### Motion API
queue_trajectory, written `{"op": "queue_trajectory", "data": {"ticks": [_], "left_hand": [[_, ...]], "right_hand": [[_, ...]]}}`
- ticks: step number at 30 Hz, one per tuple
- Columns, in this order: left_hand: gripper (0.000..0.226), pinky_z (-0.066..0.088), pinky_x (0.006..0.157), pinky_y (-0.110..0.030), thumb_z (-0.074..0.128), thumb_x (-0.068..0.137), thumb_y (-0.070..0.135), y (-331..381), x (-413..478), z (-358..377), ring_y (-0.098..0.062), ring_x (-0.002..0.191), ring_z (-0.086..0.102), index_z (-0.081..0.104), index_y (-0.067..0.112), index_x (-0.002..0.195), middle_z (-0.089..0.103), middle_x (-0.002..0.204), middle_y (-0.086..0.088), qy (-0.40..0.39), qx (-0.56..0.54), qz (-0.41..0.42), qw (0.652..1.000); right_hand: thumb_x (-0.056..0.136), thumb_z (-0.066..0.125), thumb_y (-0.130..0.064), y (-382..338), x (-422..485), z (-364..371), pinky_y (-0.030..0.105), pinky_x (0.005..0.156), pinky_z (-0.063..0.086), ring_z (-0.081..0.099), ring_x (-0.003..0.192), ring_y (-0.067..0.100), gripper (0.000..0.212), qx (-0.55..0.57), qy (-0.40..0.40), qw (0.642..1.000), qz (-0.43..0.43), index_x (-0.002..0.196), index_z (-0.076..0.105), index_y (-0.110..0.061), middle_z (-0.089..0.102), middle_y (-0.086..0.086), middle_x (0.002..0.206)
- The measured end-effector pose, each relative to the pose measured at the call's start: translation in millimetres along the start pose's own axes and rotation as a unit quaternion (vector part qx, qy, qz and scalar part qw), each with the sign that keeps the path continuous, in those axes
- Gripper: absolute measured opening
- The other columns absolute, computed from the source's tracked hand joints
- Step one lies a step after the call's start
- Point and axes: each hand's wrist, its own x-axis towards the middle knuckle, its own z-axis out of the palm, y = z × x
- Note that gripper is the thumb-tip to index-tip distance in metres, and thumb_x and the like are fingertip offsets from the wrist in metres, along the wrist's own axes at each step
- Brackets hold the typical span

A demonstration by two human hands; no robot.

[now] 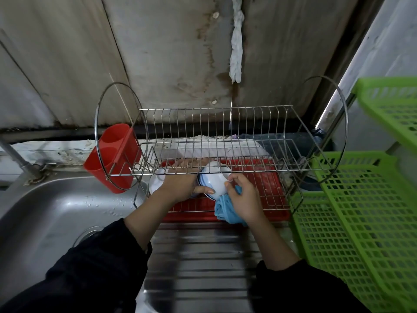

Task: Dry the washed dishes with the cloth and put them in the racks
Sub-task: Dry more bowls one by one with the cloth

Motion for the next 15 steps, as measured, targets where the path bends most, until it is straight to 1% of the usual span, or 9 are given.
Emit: {"op": "queue_trajectory", "data": {"ticks": [2, 3, 4, 6, 7, 10, 12, 13, 15], "left_hand": [[0.08, 0.04, 0.086, -0.033, 0.056, 0.088, 0.057, 2, 1, 0, -0.028, 0.109, 0.056, 0.029, 0.015, 0.151, 0.064, 0.121, -0.015, -0.008, 0.003, -0.012, 1.0], [0.078, 0.04, 0.083, -0.033, 0.055, 0.089, 0.057, 4, 1, 0, -0.028, 0.105, 0.057, 0.03, 0.016, 0.151, 0.066, 0.114, -0.015, -0.004, 0.01, -0.011, 1.0], [0.079, 0.04, 0.084, -0.032, 0.053, 0.09, 0.057, 5, 1, 1, -0.027, 0.108, 0.056, 0.024, 0.021, 0.153, 0.066, 0.115, -0.013, 0.006, 0.021, -0.007, 1.0], [0.083, 0.037, 0.092, -0.032, 0.053, 0.089, 0.058, 4, 1, 2, -0.026, 0.121, 0.051, 0.01, 0.029, 0.155, 0.061, 0.129, -0.009, 0.033, 0.037, -0.002, 0.999], [0.086, 0.037, 0.092, -0.031, 0.055, 0.089, 0.058, 4, 2, 3, -0.025, 0.124, 0.05, 0.007, 0.031, 0.155, 0.059, 0.131, -0.008, 0.038, 0.029, -0.005, 0.999], [0.09, 0.037, 0.078, -0.03, 0.06, 0.085, 0.057, 3, 2, 3, -0.024, 0.117, 0.055, 0.012, 0.029, 0.155, 0.065, 0.121, -0.009, 0.033, -0.008, -0.01, 0.999], [0.087, 0.037, 0.072, -0.033, 0.062, 0.083, 0.057, 3, -2, 2, -0.026, 0.11, 0.058, 0.021, 0.025, 0.154, 0.068, 0.111, -0.012, 0.018, -0.032, -0.01, 0.999], [0.085, 0.038, 0.076, -0.034, 0.064, 0.083, 0.055, 1, -3, 1, -0.029, 0.112, 0.057, 0.025, 0.023, 0.152, 0.066, 0.114, -0.015, 0.016, -0.042, -0.01, 0.999], [0.086, 0.037, 0.087, -0.032, 0.066, 0.084, 0.05, 0, -5, -1, -0.031, 0.12, 0.051, 0.022, 0.022, 0.153, 0.06, 0.124, -0.019, 0.022, -0.061, -0.011, 0.998]], "right_hand": [[0.098, 0.056, -0.025, -1, 5, -2, 0.038, 0.084, 0.051, 0.057, 0.092, 0.014, 0.004, 0.002, -0.022, 0.999, 0.027, 0.097, 0.053, -0.028, 0.06, -0.007, 0.102], [0.099, 0.054, -0.026, -2, 7, -2, 0.038, 0.084, 0.051, 0.056, 0.093, 0.015, 0.002, 0.003, -0.031, 0.999, 0.042, 0.099, 0.053, -0.027, 0.058, -0.006, 0.104], [0.1, 0.053, -0.026, -2, 9, -2, 0.036, 0.083, 0.05, 0.055, 0.094, 0.014, 0.003, 0.008, -0.038, 0.998, 0.056, 0.102, 0.054, -0.026, 0.057, -0.006, 0.105], [0.1, 0.053, -0.025, -2, 12, -2, 0.03, 0.081, 0.045, 0.052, 0.096, 0.012, 0.009, 0.03, -0.048, 0.996, 0.071, 0.108, 0.055, -0.022, 0.054, -0.005, 0.107], [0.1, 0.053, -0.023, -2, 13, -2, 0.028, 0.08, 0.043, 0.052, 0.097, 0.012, 0.009, 0.04, -0.05, 0.995, 0.072, 0.109, 0.056, -0.021, 0.053, -0.005, 0.107], [0.099, 0.056, -0.02, 0, 14, -4, 0.022, 0.072, 0.042, 0.052, 0.097, 0.011, 0.003, 0.061, -0.047, 0.995, 0.065, 0.1, 0.054, -0.023, 0.055, -0.007, 0.106], [0.097, 0.058, -0.018, 1, 11, -3, 0.022, 0.077, 0.043, 0.053, 0.099, 0.009, 0.01, 0.085, -0.041, 0.994, 0.051, 0.091, 0.054, -0.025, 0.058, -0.008, 0.104], [0.097, 0.059, -0.018, 0, 10, -2, 0.022, 0.079, 0.042, 0.054, 0.101, 0.008, 0.014, 0.093, -0.038, 0.994, 0.046, 0.088, 0.054, -0.027, 0.059, -0.009, 0.104], [0.097, 0.059, -0.019, -2, 9, 0, 0.019, 0.076, 0.042, 0.055, 0.1, 0.005, 0.016, 0.096, -0.036, 0.994, 0.043, 0.085, 0.053, -0.029, 0.06, -0.011, 0.104]]}}
